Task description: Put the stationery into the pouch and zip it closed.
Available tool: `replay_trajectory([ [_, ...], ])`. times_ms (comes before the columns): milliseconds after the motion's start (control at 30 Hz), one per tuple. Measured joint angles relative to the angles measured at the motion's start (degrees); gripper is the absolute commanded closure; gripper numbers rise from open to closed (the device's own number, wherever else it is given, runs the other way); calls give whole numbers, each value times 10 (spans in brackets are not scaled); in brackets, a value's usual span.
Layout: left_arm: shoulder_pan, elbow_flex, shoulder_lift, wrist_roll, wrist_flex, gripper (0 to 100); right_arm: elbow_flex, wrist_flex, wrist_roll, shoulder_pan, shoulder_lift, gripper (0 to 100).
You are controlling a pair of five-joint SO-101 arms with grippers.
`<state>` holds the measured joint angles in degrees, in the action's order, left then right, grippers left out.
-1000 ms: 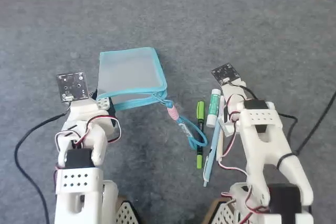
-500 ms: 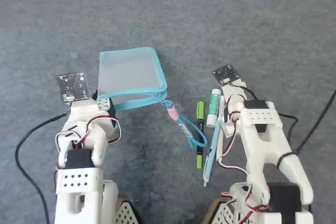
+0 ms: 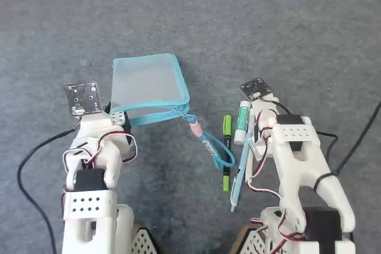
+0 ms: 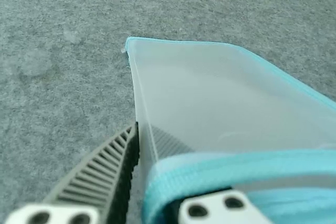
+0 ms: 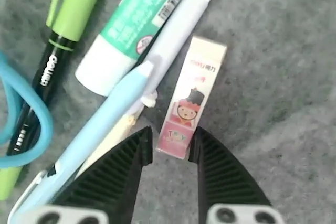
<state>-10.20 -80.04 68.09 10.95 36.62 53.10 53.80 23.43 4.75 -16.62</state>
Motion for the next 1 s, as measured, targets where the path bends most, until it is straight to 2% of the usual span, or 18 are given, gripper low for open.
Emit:
replay_trajectory([
  [100,0,0,0,0,0,988,2,0,0,-1,0,897],
  [233,0,0,0,0,0,988,2,0,0,-1,0,995],
  [433,0,-6,0,0,0,988,2,4,-1,-3,-4,991],
  [600,0,-6,0,0,0,988,-10,73,8,-26,-77,991],
  [767,0,-6,0,0,0,988,-58,178,13,-22,-229,991],
  [900,0,-6,0,0,0,988,-120,271,13,53,-343,991],
  [1000,0,-6,0,0,0,988,-155,303,13,131,-367,991],
])
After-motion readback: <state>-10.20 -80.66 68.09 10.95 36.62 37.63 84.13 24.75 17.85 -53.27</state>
